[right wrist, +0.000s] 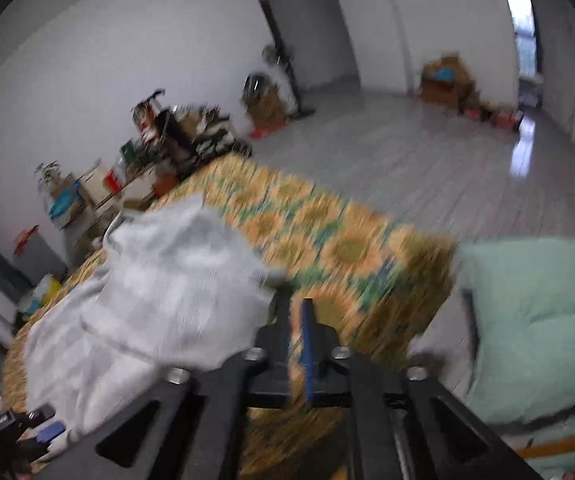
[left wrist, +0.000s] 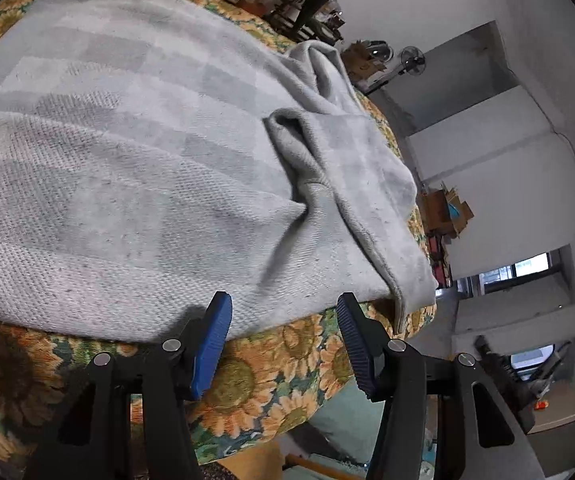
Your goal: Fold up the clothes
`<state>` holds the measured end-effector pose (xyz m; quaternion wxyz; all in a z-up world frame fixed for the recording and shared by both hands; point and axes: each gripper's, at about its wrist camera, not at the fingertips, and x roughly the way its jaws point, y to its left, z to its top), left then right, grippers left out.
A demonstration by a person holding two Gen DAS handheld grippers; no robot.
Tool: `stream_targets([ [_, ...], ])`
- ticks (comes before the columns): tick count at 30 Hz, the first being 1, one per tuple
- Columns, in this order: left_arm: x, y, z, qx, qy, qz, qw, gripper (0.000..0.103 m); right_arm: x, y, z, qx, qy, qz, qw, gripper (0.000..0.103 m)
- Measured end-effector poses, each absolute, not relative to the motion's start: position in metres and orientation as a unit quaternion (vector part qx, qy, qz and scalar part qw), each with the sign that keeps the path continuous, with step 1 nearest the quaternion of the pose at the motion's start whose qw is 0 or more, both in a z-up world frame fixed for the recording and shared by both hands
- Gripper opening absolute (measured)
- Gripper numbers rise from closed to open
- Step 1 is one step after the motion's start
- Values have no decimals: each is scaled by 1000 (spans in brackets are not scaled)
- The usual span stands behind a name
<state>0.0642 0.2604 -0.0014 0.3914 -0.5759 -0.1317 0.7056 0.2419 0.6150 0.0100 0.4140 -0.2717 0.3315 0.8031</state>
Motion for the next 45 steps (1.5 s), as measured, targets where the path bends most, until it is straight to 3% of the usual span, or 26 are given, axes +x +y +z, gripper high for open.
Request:
stream_targets([
  [2, 67, 258, 2, -555, -145, 725, 381, 56, 228, 613, -10, -281, 361, 799, 390, 43],
  [5, 67, 251, 8, -519, -154, 759, 361, 60, 204, 613, -38, -294, 398, 790, 361, 50],
  [7, 66, 248, 11, -505, -158, 771, 356, 65, 188, 615, -54, -303, 418, 783, 346, 51],
  [13, 58, 240, 5, -498, -191, 768, 356, 65, 177, 607, -84, -288, 484, 766, 309, 52],
  [16, 58, 241, 5, -492, -193, 771, 355, 65, 175, 602, -85, -282, 478, 767, 323, 52],
  [23, 51, 250, -2, -500, -178, 763, 368, 65, 171, 605, -63, -290, 415, 786, 356, 56],
  [30, 18, 267, -4, -530, -257, 713, 380, 65, 103, 622, -25, -299, 332, 854, 267, 61],
  [35, 2, 299, 13, -533, -249, 713, 381, 65, 54, 636, -19, -326, 273, 867, 259, 61],
  [37, 0, 312, 17, -532, -241, 711, 392, 65, 67, 646, -26, -326, 286, 858, 275, 66],
  [45, 17, 369, 4, -574, -191, 649, 461, 65, 165, 655, -63, -315, 408, 802, 303, 67],
])
